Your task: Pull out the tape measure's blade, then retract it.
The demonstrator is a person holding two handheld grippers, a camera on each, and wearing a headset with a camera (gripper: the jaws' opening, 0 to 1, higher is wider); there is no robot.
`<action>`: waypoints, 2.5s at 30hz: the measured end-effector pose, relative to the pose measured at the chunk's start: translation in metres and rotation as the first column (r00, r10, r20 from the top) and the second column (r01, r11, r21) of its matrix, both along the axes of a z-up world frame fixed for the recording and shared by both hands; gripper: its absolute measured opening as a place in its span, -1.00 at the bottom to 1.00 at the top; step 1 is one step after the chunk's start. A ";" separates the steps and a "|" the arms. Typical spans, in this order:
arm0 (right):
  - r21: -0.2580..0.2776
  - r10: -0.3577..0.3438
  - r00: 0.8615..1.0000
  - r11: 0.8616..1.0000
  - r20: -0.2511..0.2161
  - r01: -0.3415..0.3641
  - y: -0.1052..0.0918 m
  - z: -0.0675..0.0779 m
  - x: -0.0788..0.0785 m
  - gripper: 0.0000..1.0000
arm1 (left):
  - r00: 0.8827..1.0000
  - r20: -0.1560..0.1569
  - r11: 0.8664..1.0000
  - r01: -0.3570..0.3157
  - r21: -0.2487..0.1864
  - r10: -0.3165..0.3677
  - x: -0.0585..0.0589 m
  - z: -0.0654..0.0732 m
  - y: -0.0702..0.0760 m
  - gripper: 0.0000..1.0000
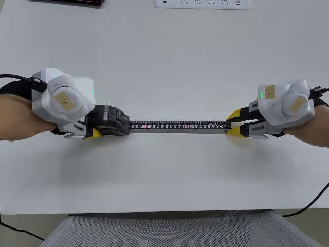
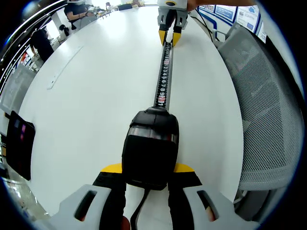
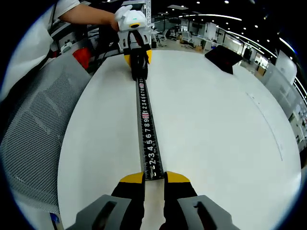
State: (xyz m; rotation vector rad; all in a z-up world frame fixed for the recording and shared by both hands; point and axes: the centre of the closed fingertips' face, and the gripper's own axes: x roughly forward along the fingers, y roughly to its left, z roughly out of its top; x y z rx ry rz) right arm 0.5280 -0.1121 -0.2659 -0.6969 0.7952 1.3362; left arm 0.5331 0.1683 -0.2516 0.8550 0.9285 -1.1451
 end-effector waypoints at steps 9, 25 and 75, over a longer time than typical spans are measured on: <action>-0.007 -0.004 1.000 1.000 0.000 0.004 -0.001 0.000 -0.001 -0.76 | 1.000 0.000 1.000 -0.004 0.000 0.004 0.000 0.000 0.001 -0.42; 0.008 -0.042 0.999 0.999 -0.024 0.042 0.000 0.003 -0.006 -0.59 | 0.999 -0.015 0.999 -0.041 -0.030 0.041 0.001 0.003 0.000 -0.31; 0.129 -0.288 0.957 0.948 -0.029 0.290 0.003 0.029 -0.004 0.26 | 0.941 -0.020 0.892 -0.327 -0.312 0.337 -0.001 0.046 0.003 0.38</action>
